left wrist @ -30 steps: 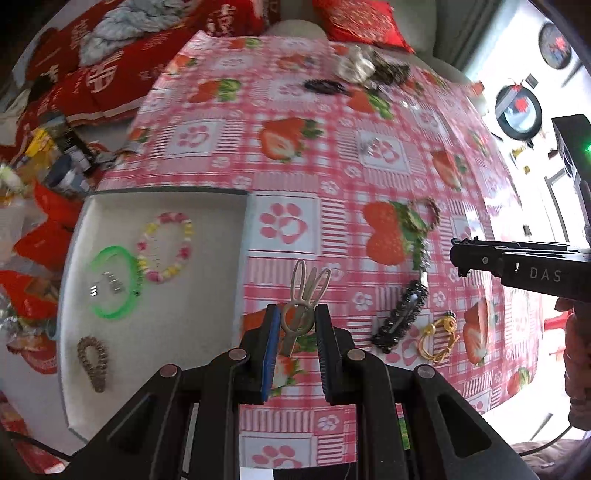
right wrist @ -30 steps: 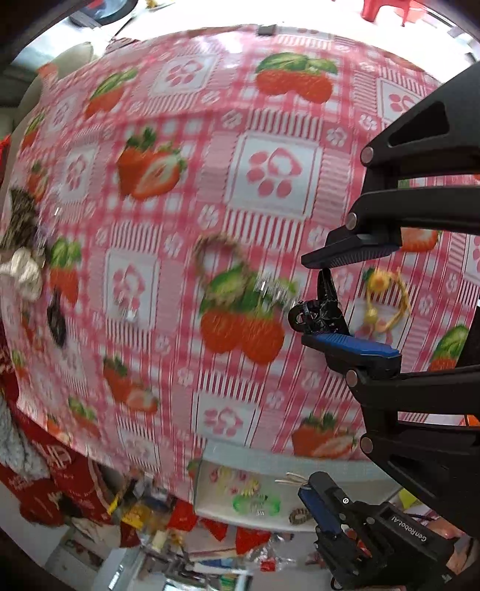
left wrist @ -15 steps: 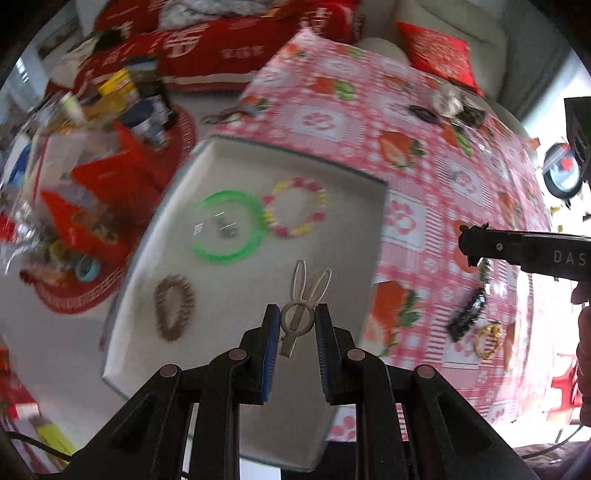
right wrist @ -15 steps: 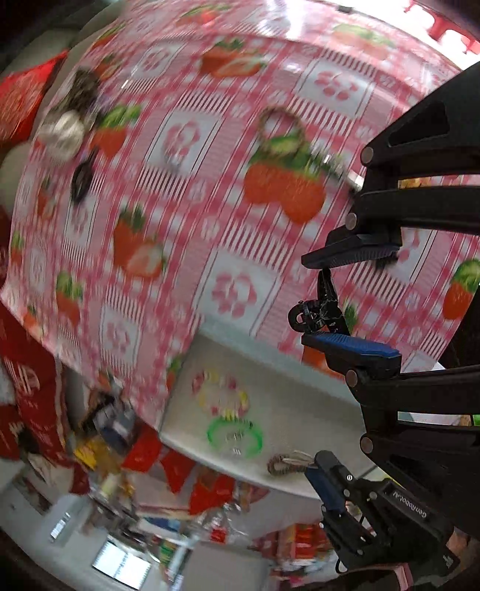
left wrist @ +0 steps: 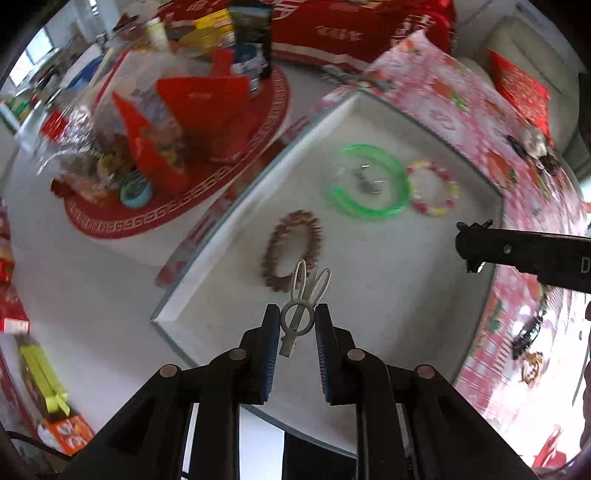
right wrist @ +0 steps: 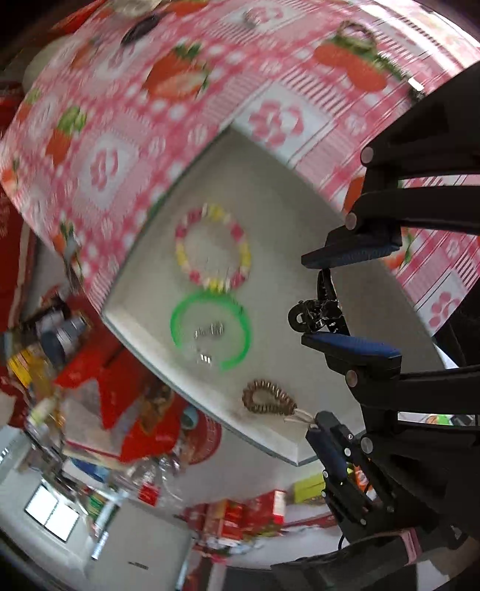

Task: Organize jewelry
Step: 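Carry the bunny clip and claw clip into the white tray while both tools open to release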

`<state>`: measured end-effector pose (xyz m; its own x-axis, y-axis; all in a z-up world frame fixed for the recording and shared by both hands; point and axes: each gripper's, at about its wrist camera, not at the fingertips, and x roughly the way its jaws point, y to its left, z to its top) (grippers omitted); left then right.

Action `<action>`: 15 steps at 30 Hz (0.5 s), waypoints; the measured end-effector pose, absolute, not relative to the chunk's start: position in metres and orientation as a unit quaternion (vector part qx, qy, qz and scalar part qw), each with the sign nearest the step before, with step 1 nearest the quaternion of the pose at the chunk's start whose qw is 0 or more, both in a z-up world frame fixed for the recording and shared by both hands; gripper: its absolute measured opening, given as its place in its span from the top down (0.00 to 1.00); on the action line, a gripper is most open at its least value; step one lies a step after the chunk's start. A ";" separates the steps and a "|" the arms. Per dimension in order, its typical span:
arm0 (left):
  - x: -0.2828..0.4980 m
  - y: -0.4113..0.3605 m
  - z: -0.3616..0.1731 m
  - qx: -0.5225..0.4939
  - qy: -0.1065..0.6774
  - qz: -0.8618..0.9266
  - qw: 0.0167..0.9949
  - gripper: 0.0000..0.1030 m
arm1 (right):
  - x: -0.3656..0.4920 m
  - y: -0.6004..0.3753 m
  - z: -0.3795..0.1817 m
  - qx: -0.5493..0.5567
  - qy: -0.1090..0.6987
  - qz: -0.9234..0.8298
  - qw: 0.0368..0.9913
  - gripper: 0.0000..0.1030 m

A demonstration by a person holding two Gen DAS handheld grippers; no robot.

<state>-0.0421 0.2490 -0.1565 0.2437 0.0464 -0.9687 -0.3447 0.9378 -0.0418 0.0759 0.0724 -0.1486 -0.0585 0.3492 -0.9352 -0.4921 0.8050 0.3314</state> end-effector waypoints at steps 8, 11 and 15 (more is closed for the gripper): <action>-0.044 0.266 -0.175 -0.140 0.608 0.158 0.765 0.75 | 0.068 0.121 -0.175 -0.098 0.664 0.335 0.662 0.63; -0.043 0.268 -0.180 -0.140 0.611 0.162 0.762 0.75 | 0.069 0.131 -0.180 -0.107 0.663 0.335 0.661 0.63; -0.041 0.268 -0.184 -0.128 0.612 0.165 0.763 0.75 | 0.076 0.140 -0.187 -0.116 0.662 0.329 0.663 0.63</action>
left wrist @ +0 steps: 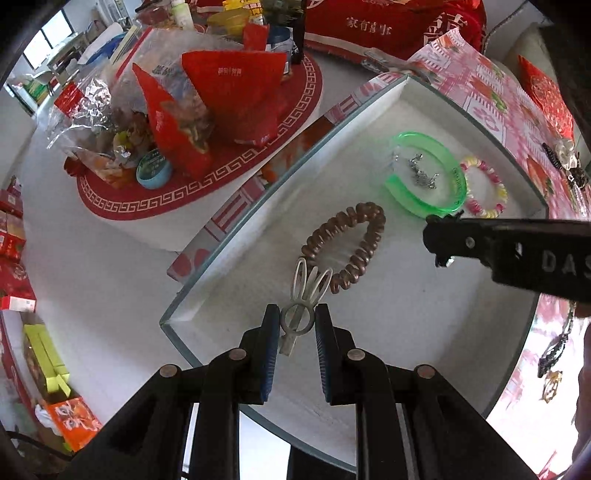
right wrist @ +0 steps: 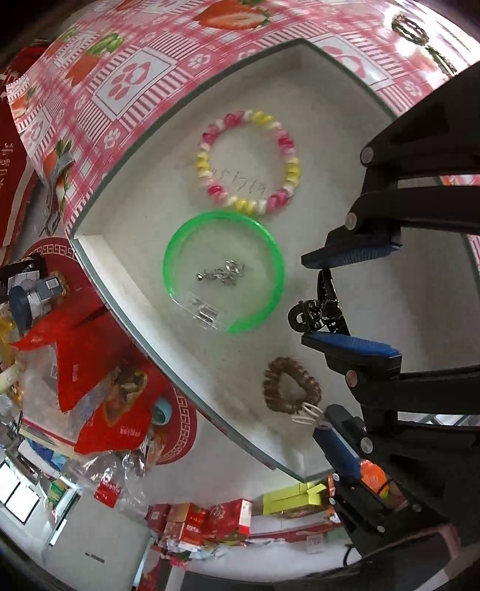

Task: Organize jewelry
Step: 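Carry the bunny clip and claw clip into the white tray while both tools open to release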

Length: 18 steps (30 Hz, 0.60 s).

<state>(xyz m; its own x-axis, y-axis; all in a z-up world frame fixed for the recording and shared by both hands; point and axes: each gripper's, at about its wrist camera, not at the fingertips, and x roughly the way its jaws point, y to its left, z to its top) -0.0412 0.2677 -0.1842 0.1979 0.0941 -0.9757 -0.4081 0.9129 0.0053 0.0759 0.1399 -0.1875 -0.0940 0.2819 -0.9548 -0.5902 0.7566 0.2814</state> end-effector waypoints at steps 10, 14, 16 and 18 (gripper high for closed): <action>-0.039 0.262 -0.184 -0.102 0.610 0.171 0.767 0.75 | 0.082 0.151 -0.194 -0.138 0.654 0.324 0.669 0.63; -0.038 0.259 -0.183 -0.101 0.613 0.166 0.766 0.75 | 0.081 0.151 -0.194 -0.137 0.655 0.327 0.668 0.62; -0.038 0.259 -0.183 -0.100 0.615 0.166 0.764 0.75 | 0.080 0.152 -0.195 -0.135 0.656 0.328 0.667 0.62; -0.037 0.259 -0.183 -0.098 0.616 0.166 0.763 0.75 | 0.080 0.151 -0.195 -0.134 0.657 0.330 0.665 0.59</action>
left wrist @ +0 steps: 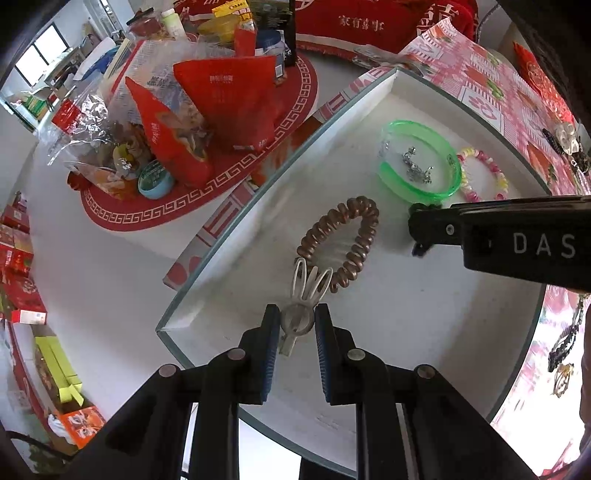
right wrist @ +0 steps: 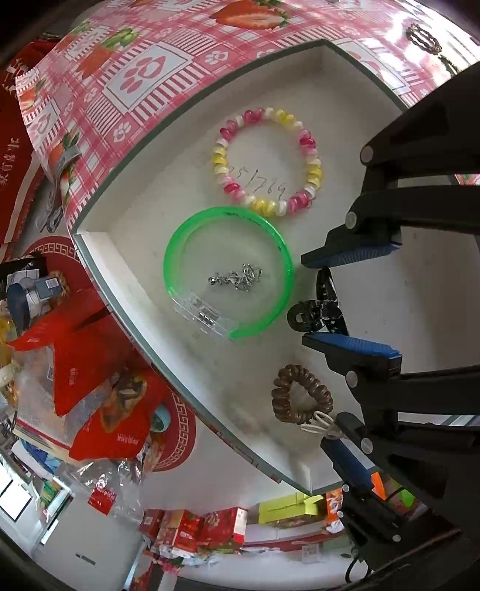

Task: Organize jewelry
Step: 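Carry the bunny clip and claw clip into the white tray while both tools open to release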

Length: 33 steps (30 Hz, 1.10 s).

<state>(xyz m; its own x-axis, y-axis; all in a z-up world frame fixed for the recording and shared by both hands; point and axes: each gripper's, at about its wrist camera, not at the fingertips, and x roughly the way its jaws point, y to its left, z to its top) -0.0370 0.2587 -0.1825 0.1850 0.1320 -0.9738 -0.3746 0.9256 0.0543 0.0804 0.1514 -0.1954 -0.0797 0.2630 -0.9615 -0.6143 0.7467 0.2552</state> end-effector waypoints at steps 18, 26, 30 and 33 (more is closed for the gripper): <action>-0.033 0.250 -0.175 -0.077 0.626 0.161 0.759 0.75 | 0.081 0.114 -0.164 -0.070 0.652 0.324 0.682 0.49; -0.027 0.246 -0.164 -0.074 0.619 0.161 0.765 0.61 | 0.080 0.083 -0.154 -0.036 0.653 0.312 0.689 0.49; -0.025 0.241 -0.150 -0.052 0.590 0.181 0.785 0.00 | 0.080 0.068 -0.153 -0.019 0.655 0.304 0.692 0.49; -0.019 0.238 -0.150 -0.047 0.594 0.172 0.784 0.00 | 0.080 0.056 -0.151 -0.008 0.653 0.298 0.696 0.49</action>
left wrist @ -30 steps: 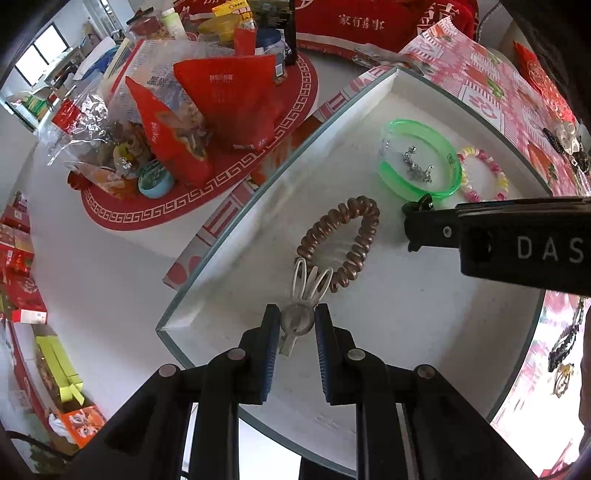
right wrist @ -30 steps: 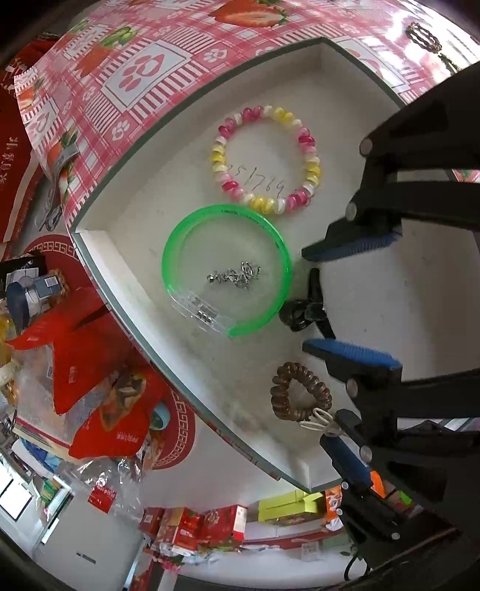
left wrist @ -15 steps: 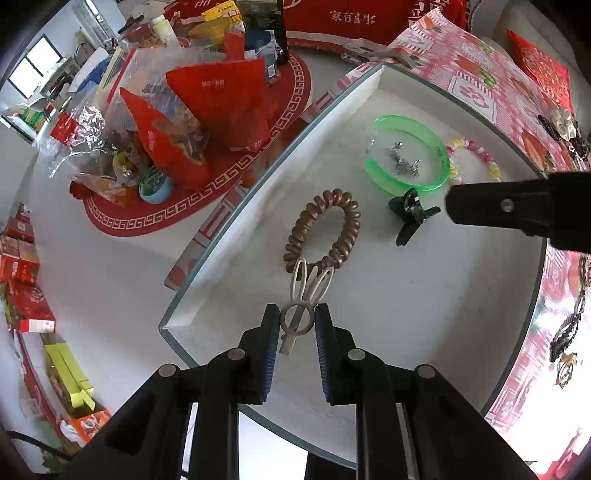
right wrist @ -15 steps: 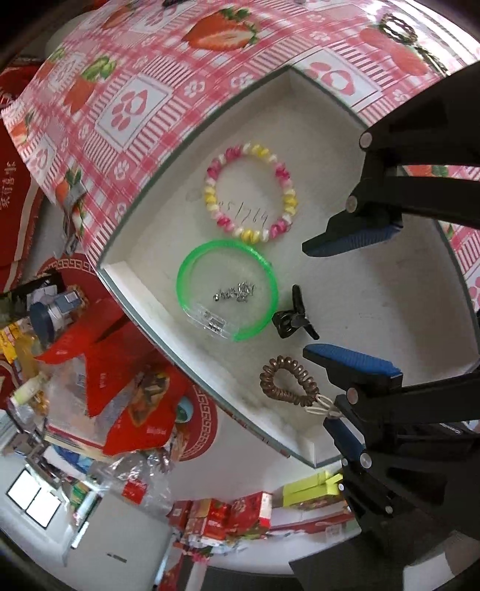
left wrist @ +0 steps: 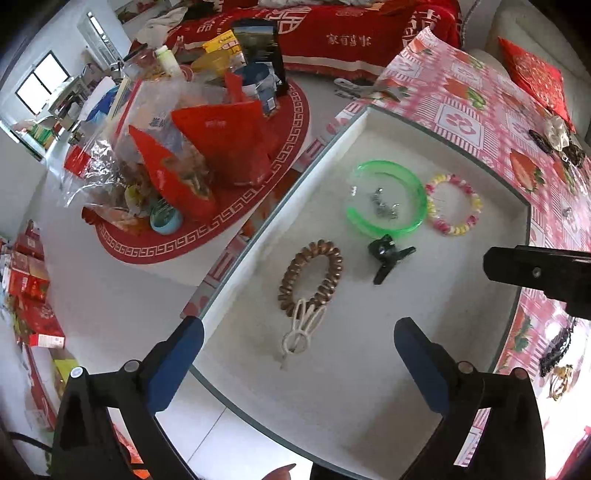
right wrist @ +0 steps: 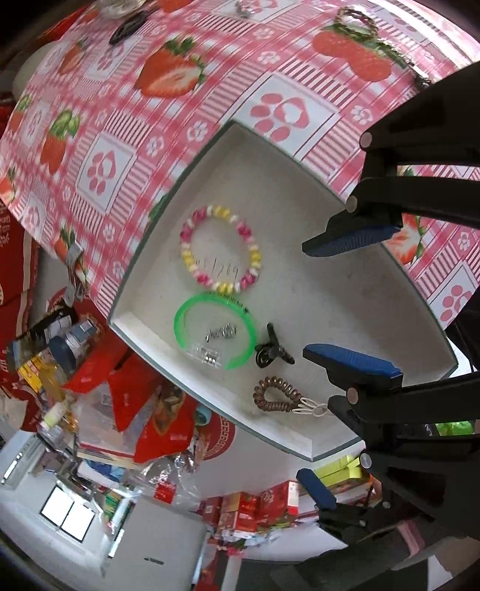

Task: Organize jewelry
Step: 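Carry the bunny clip and claw clip into the white tray while both tools open to release, then move both tools back over the black beaded clip and braided rope bracelet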

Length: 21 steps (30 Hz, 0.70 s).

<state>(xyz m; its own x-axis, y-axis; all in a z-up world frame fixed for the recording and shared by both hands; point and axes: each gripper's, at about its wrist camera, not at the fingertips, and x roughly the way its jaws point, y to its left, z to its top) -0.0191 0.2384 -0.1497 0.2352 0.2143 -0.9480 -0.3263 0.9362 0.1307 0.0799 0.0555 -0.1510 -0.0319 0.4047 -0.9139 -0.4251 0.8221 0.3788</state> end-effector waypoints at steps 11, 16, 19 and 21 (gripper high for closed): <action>-0.011 0.193 -0.130 -0.002 0.598 0.133 0.791 0.00 | 0.083 0.006 -0.143 0.040 0.652 0.264 0.709 0.24; -0.003 0.158 -0.120 0.030 0.590 0.091 0.802 0.00 | 0.085 -0.038 -0.141 0.065 0.653 0.221 0.722 0.16; 0.002 0.135 -0.116 0.050 0.585 0.060 0.807 0.00 | 0.086 -0.069 -0.141 0.079 0.654 0.194 0.727 0.16; 0.005 0.115 -0.115 0.063 0.585 0.032 0.808 0.00 | 0.085 -0.094 -0.142 0.091 0.658 0.171 0.728 0.16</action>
<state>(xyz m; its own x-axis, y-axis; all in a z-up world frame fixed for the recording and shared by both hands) 0.0046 0.1146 -0.1147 0.3144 0.1266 -0.9408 0.0218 0.9898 0.1405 0.0854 -0.0937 -0.1424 0.0765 0.3686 -0.9264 -0.1292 0.9250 0.3573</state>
